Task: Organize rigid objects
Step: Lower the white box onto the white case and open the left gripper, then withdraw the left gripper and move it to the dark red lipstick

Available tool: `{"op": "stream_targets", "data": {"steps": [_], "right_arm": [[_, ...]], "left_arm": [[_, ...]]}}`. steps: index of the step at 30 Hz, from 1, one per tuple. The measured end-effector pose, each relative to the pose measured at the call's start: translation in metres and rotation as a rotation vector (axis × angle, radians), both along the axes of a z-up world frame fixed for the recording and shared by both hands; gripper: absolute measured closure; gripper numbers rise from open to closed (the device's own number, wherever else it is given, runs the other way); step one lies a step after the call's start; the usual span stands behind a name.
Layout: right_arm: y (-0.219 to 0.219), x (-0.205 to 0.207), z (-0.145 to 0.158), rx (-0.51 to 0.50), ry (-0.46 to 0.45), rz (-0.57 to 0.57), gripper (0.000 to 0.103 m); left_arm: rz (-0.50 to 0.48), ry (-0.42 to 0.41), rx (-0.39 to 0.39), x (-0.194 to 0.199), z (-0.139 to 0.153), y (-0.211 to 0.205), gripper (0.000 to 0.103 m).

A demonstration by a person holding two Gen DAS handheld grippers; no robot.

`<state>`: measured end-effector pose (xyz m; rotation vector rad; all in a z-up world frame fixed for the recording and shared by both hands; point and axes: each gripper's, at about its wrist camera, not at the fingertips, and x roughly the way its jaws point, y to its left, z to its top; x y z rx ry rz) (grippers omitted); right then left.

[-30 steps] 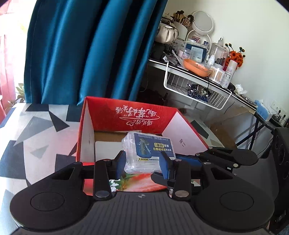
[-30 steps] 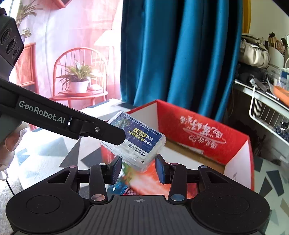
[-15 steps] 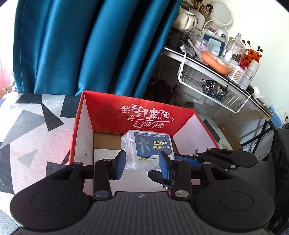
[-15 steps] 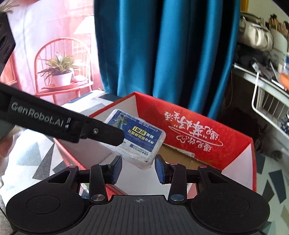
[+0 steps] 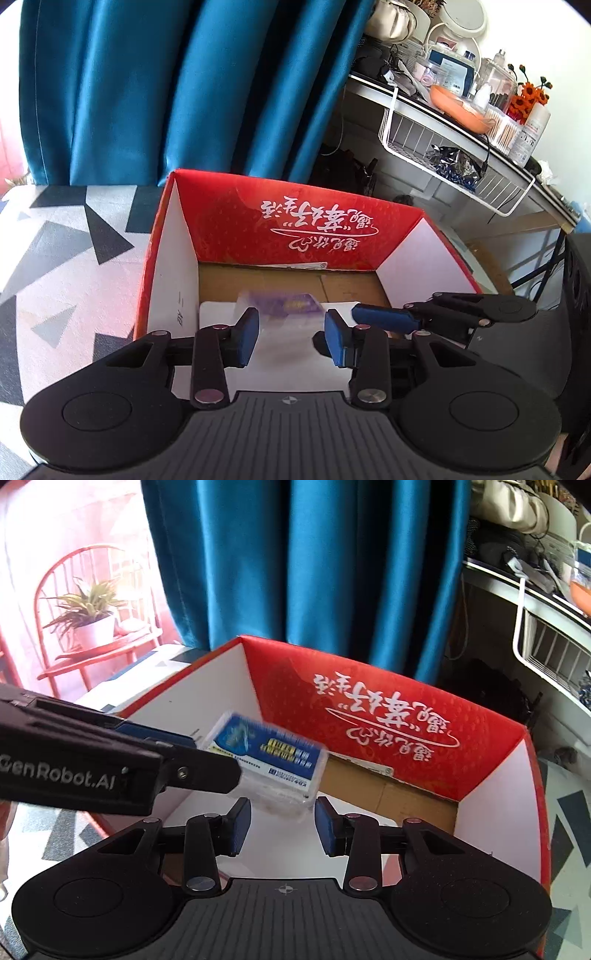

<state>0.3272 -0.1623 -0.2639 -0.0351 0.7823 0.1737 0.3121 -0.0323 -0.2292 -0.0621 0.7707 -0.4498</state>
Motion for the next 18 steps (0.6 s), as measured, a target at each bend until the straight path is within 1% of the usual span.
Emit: {"op": "stream_targets", "data": {"steps": [5, 8, 9, 10, 11, 12, 13, 14, 15, 16, 17, 18], "right_arm": [[-0.010, 0.003, 0.000, 0.002, 0.006, -0.059, 0.067], [-0.018, -0.003, 0.007, -0.007, -0.027, -0.082, 0.061], [-0.022, -0.007, 0.010, -0.001, -0.039, -0.092, 0.057], [-0.026, -0.010, 0.013, 0.008, -0.050, -0.103, 0.049], [-0.030, -0.013, 0.016, 0.016, -0.063, -0.115, 0.043], [-0.033, -0.018, 0.019, 0.021, -0.077, -0.130, 0.031], [-0.036, -0.023, 0.022, 0.025, -0.094, -0.145, 0.022], [-0.039, -0.028, 0.026, 0.031, -0.110, -0.154, 0.018], [-0.041, -0.033, 0.028, 0.038, -0.127, -0.162, 0.010], [-0.044, -0.039, 0.031, 0.045, -0.142, -0.171, 0.004], [-0.047, -0.044, 0.034, 0.053, -0.159, -0.184, 0.002], [-0.050, -0.050, 0.036, 0.063, -0.177, -0.198, 0.000]], "left_arm": [[0.012, -0.031, 0.019, -0.008, 0.004, 0.006, 0.061], [0.014, -0.079, 0.053, -0.020, 0.010, 0.010, 0.060], [0.013, -0.095, 0.060, -0.025, 0.013, 0.012, 0.057], [0.014, -0.107, 0.061, -0.029, 0.015, 0.015, 0.050], [0.017, -0.118, 0.058, -0.034, 0.018, 0.017, 0.046], [0.018, -0.127, 0.055, -0.039, 0.020, 0.020, 0.038], [0.020, -0.136, 0.056, -0.044, 0.022, 0.022, 0.029], [0.025, -0.144, 0.061, -0.049, 0.024, 0.024, 0.022], [0.031, -0.153, 0.068, -0.055, 0.026, 0.026, 0.008], [0.044, -0.159, 0.077, -0.061, 0.027, 0.027, 0.000], [0.056, -0.165, 0.086, -0.067, 0.027, 0.028, 0.000], [0.048, -0.167, 0.087, -0.074, 0.027, 0.030, 0.000]]}}
